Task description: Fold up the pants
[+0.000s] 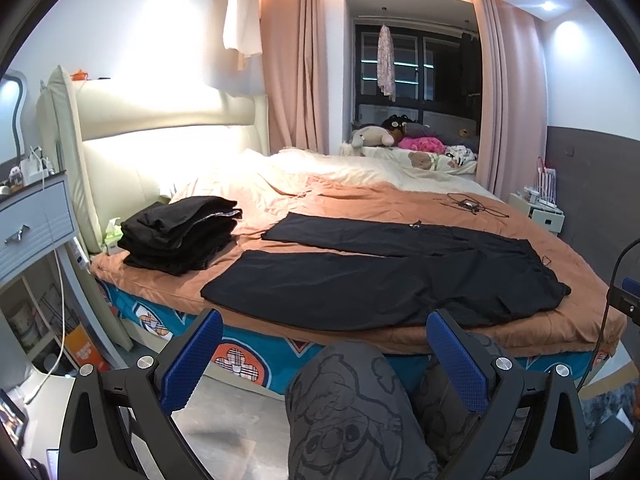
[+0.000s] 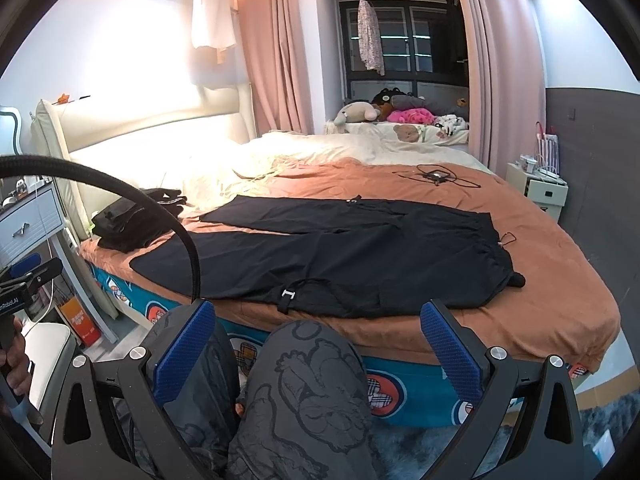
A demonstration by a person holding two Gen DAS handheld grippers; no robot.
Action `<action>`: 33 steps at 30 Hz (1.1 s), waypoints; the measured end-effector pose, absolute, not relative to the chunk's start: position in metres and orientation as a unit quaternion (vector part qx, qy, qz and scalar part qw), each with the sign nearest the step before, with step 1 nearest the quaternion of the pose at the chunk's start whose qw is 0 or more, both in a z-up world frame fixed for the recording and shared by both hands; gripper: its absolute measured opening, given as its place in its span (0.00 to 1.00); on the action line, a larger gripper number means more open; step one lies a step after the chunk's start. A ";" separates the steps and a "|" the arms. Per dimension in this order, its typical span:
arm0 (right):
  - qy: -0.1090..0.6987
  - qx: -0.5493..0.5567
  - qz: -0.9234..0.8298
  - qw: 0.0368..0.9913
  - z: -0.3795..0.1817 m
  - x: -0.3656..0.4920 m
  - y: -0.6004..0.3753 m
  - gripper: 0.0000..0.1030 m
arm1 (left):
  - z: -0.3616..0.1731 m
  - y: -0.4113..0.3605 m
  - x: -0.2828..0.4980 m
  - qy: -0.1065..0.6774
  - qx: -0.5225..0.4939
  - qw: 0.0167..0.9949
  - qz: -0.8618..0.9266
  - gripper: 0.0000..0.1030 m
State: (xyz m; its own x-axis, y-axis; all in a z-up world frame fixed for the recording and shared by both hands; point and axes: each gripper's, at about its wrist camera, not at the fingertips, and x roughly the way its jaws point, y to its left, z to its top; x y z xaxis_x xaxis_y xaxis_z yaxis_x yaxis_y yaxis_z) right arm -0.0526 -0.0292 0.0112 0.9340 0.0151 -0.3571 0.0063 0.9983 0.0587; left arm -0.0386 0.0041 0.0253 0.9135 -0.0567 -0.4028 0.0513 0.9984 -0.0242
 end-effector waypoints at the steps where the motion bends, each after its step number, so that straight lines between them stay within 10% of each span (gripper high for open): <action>1: 0.181 0.030 0.002 0.983 0.011 -0.053 -0.029 1.00 | 0.025 0.005 -0.038 0.206 -0.007 0.978 -0.027 1.00; 33: 0.220 0.063 -0.042 0.972 0.010 0.026 -0.069 1.00 | 0.007 0.031 0.057 0.264 -0.020 0.964 0.003 1.00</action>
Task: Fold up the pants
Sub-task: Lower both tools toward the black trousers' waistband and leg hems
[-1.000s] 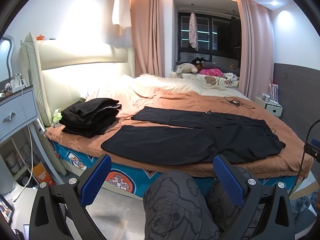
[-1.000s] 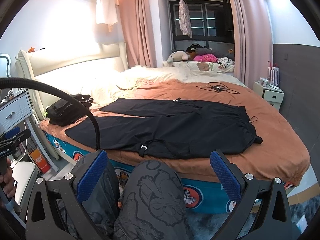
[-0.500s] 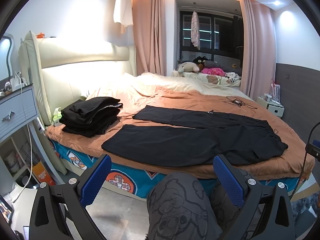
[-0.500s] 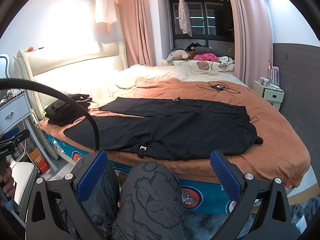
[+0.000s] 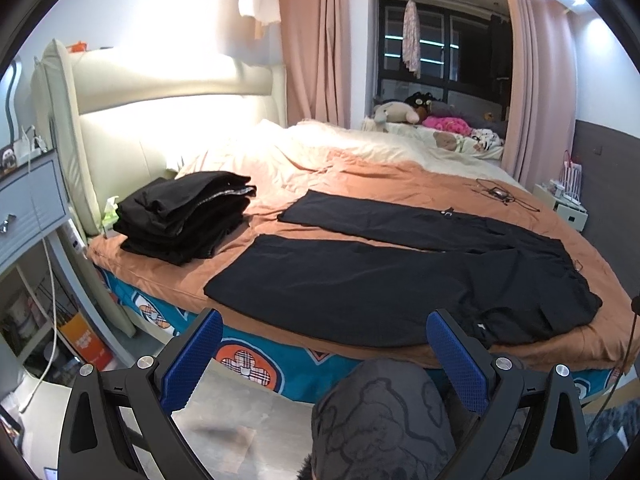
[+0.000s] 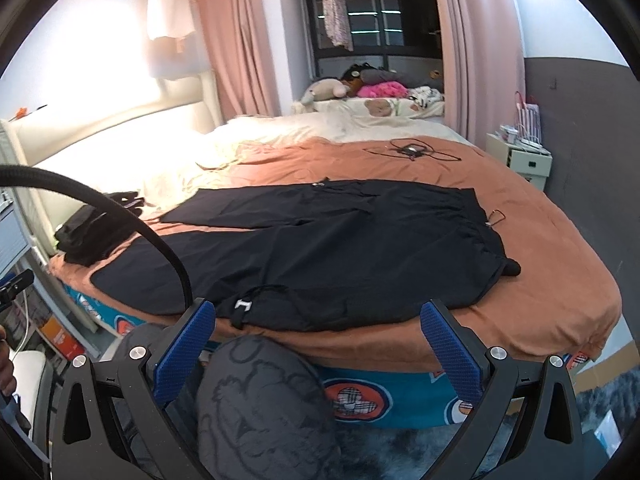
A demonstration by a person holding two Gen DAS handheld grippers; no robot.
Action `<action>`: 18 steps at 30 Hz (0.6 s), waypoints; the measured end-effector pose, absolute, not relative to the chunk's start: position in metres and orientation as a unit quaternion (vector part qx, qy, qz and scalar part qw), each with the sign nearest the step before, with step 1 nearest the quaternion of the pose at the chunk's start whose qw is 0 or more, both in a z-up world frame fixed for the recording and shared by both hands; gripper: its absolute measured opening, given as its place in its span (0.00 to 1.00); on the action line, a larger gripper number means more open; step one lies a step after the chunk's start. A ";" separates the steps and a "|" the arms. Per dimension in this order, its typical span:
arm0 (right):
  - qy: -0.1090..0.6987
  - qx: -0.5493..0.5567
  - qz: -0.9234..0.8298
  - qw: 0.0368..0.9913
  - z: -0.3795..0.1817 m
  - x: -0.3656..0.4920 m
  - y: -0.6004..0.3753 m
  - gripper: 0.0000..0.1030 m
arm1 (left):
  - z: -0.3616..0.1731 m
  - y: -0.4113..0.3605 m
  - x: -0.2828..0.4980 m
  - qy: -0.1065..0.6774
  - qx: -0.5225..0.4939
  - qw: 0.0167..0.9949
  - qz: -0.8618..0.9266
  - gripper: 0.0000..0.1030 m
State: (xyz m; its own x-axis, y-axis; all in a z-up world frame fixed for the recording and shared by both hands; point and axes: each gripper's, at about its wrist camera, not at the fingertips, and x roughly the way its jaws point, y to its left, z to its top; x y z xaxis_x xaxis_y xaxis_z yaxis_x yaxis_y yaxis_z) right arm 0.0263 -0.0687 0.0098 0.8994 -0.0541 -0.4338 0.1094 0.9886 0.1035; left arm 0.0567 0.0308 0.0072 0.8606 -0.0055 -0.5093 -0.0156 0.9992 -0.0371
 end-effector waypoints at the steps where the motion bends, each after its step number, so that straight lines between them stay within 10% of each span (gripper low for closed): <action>1: 0.222 0.065 -0.045 0.972 0.010 0.030 -0.068 1.00 | 0.006 0.031 0.062 0.268 -0.019 0.963 0.004 1.00; 18: 0.263 0.103 -0.084 0.956 -0.004 0.119 -0.098 1.00 | -0.052 0.070 0.154 0.339 -0.072 0.938 0.029 0.88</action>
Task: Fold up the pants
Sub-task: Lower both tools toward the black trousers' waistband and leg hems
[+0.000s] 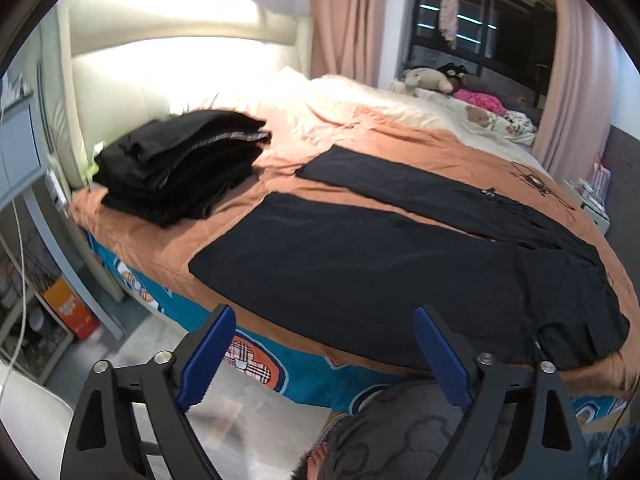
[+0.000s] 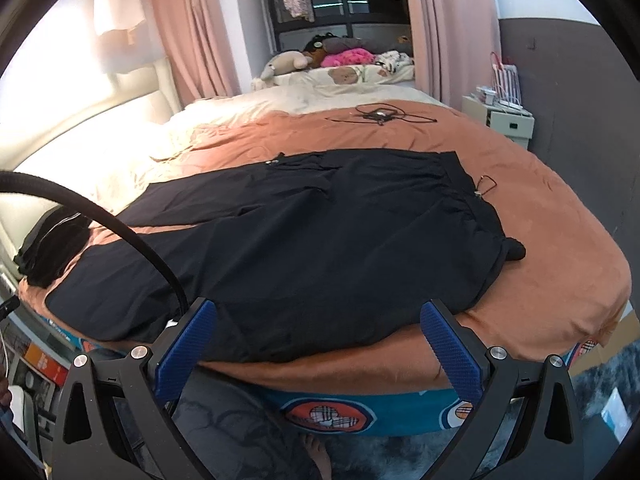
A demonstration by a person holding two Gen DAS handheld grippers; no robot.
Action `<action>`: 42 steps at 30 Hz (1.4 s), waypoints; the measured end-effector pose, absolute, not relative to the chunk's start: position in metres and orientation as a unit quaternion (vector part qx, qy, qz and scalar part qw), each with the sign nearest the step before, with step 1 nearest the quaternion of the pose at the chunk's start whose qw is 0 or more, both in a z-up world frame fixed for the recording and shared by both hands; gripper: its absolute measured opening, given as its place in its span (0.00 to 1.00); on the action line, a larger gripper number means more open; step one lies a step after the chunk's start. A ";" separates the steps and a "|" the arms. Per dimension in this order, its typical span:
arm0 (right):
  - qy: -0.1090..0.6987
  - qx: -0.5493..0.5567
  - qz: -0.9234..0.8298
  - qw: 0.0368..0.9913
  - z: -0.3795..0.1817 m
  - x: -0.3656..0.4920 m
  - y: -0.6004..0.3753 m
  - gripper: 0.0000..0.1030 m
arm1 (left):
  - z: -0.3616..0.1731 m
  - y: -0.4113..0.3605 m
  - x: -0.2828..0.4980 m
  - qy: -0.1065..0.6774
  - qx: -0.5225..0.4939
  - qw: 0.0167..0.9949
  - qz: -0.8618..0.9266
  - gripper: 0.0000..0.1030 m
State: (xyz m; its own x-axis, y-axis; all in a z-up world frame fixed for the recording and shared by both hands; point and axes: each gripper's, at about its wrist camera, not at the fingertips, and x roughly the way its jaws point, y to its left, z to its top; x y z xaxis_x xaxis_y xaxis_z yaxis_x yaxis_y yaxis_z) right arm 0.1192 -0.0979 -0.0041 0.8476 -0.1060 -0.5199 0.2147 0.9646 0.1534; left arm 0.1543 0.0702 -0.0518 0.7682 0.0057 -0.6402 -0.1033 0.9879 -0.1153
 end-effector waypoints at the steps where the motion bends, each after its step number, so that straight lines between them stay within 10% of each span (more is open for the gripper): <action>1: 0.263 0.105 -0.088 0.955 -0.006 0.123 -0.102 1.00 | -0.056 0.075 0.159 0.343 -0.080 0.936 0.028 0.87; 21: 0.310 0.122 -0.203 0.921 -0.027 0.175 -0.118 0.95 | -0.141 0.135 0.233 0.417 -0.153 0.894 0.056 0.83; 33: 0.335 0.150 -0.284 0.886 -0.038 0.167 -0.128 0.94 | -0.154 0.149 0.252 0.423 -0.176 0.886 0.067 0.62; 42: 0.347 0.260 -0.251 0.866 -0.047 0.174 -0.148 0.76 | -0.143 0.160 0.257 0.410 -0.197 0.886 0.087 0.33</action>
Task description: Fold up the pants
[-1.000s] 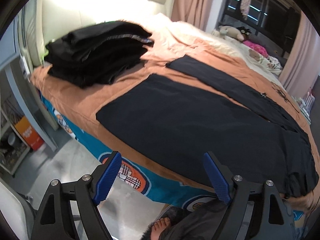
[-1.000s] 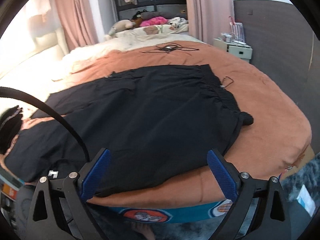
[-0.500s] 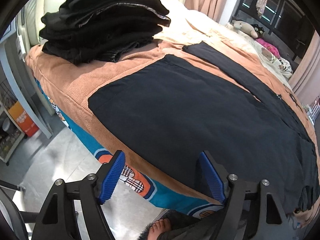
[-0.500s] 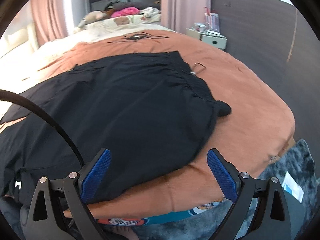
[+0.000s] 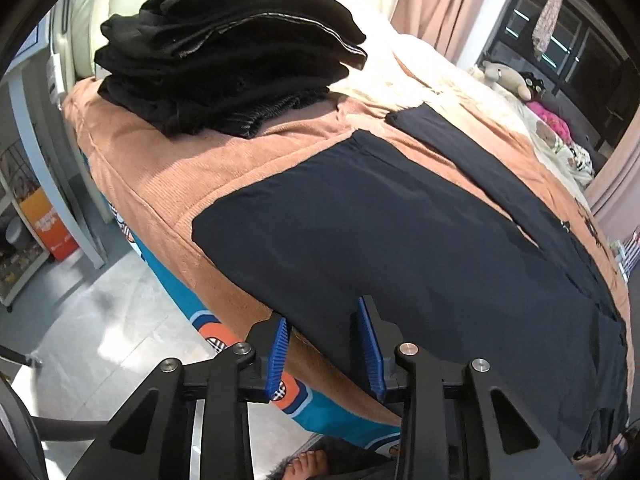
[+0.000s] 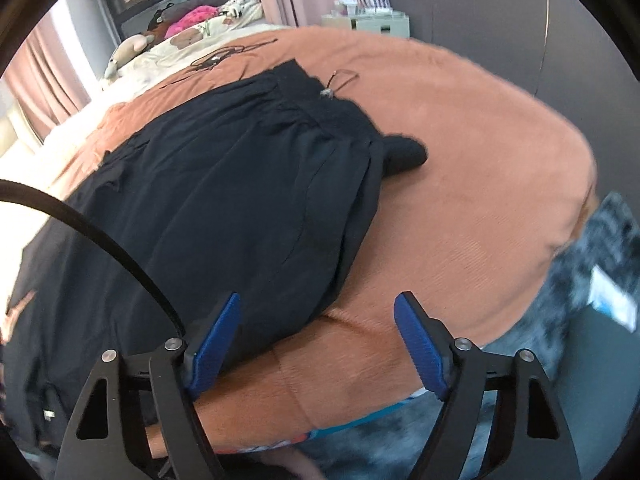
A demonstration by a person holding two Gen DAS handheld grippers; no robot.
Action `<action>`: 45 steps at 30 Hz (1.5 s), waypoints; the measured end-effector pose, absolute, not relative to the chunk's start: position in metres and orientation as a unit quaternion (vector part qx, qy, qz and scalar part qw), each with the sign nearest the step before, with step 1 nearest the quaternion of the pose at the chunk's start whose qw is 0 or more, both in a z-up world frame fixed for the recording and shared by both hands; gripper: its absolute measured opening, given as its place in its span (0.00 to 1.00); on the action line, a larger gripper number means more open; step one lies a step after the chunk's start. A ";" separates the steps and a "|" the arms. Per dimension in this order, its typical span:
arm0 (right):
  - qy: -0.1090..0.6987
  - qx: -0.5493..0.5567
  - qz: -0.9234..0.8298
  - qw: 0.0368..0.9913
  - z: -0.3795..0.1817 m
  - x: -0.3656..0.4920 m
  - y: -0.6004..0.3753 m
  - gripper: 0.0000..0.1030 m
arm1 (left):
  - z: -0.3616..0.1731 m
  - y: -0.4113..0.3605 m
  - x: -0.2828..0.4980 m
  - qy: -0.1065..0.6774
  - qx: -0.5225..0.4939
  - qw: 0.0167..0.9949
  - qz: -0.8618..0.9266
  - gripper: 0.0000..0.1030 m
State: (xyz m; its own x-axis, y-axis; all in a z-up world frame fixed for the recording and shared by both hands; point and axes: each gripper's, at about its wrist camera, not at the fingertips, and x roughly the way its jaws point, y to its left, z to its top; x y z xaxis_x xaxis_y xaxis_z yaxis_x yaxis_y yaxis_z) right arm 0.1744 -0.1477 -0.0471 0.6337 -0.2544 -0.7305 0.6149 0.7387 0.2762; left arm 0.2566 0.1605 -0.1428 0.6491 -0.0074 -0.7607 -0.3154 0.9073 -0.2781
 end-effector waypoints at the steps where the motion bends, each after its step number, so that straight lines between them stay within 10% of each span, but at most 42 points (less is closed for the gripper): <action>1: 0.346 0.268 -0.246 0.865 -0.047 0.174 -0.148 0.76 | -0.142 0.162 0.257 0.411 -0.198 0.886 0.088 0.29; 9: 0.338 0.300 -0.221 0.864 -0.044 0.178 -0.155 0.72 | -0.138 0.173 0.255 0.406 -0.217 0.881 0.108 0.23; 16: 0.341 0.304 -0.213 0.863 -0.058 0.186 -0.180 0.27 | -0.135 0.178 0.251 0.395 -0.228 0.883 0.110 0.23; 26: 0.322 0.368 -0.171 0.855 -0.073 0.181 -0.210 0.30 | -0.147 0.194 0.250 0.394 -0.291 0.866 0.095 0.24; 33: 0.303 0.391 -0.161 0.854 -0.075 0.174 -0.230 0.52 | -0.161 0.213 0.246 0.380 -0.354 0.850 0.086 0.42; 45: 0.278 0.423 -0.176 0.844 -0.078 0.171 -0.246 0.57 | -0.153 0.223 0.245 0.361 -0.390 0.844 0.079 0.27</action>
State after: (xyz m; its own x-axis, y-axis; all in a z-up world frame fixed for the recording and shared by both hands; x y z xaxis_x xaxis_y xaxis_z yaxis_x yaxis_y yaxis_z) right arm 0.1714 -0.2460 -0.0783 0.7833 -0.0628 -0.6185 0.5329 0.5802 0.6160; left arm 0.2452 0.2227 -0.1531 0.7266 -0.1487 -0.6708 -0.4143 0.6841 -0.6004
